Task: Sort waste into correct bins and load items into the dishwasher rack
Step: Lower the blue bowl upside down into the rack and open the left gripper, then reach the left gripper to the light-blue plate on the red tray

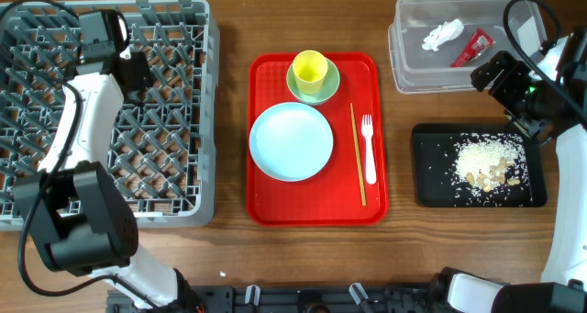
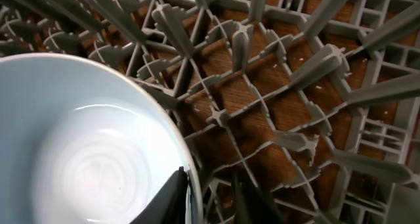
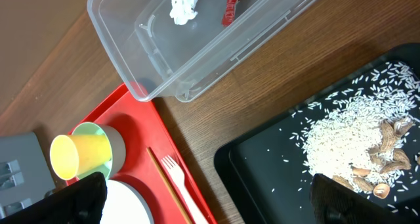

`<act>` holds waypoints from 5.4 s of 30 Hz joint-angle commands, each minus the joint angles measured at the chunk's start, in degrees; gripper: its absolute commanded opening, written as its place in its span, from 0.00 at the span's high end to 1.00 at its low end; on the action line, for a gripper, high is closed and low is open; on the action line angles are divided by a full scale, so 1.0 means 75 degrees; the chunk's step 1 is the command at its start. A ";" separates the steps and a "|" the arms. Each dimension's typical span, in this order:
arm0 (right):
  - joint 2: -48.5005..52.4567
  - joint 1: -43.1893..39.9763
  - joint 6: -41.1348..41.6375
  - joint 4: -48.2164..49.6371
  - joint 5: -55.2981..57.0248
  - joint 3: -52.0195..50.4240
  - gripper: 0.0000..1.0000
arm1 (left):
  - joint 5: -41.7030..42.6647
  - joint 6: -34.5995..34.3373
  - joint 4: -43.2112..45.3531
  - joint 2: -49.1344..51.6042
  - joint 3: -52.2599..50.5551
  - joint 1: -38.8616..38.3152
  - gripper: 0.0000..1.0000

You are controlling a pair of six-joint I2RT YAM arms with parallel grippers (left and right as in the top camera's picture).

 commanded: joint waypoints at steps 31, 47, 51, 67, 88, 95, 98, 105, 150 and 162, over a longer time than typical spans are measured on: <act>-0.0035 -0.0012 -0.0017 0.0017 -0.0119 0.0035 0.00 | 0.3182 -0.1970 0.0335 -0.2025 0.0047 0.0577 0.96; -0.0035 -0.0012 -0.0020 0.0020 -0.0119 0.0035 0.00 | 0.9754 -0.5488 0.3308 0.0656 0.0047 0.2678 0.96; -0.0035 -0.0012 -0.0017 0.0020 -0.0119 0.0035 0.00 | 0.9938 -0.6318 0.3450 0.1005 0.0047 0.2801 0.96; -0.0035 -0.0012 -0.0023 0.0047 -0.0119 0.0035 0.00 | 1.0078 -0.6076 0.2084 0.1058 0.0044 0.3847 0.92; -0.0035 -0.0012 -0.0020 0.0064 -0.0119 0.0035 0.00 | 0.7586 -0.3500 -0.0277 -0.0804 0.0047 0.5537 0.25; -0.0035 -0.0012 -0.0017 0.0064 -0.0119 0.0035 0.00 | 0.4348 -0.2704 -0.1017 -0.1658 0.0047 0.3733 0.84; -0.0035 -0.0012 -0.0017 0.0067 -0.0119 0.0035 0.00 | 0.2361 -0.2710 -0.1055 -0.1524 0.0047 0.2492 0.86; -0.0035 -0.0012 -0.0017 0.0067 -0.0119 0.0035 0.00 | 0.1932 -0.2742 -0.1947 -0.2602 0.0047 0.0676 0.60; -0.0035 -0.0012 -0.0020 0.0064 -0.0119 0.0035 0.00 | 0.0828 -0.4549 -0.1428 0.1658 0.0044 -0.7956 0.40; -0.0035 -0.0012 -0.0023 0.0067 -0.0119 0.0035 0.00 | 0.0778 -0.4546 -0.1288 0.1848 0.0044 -0.8040 0.54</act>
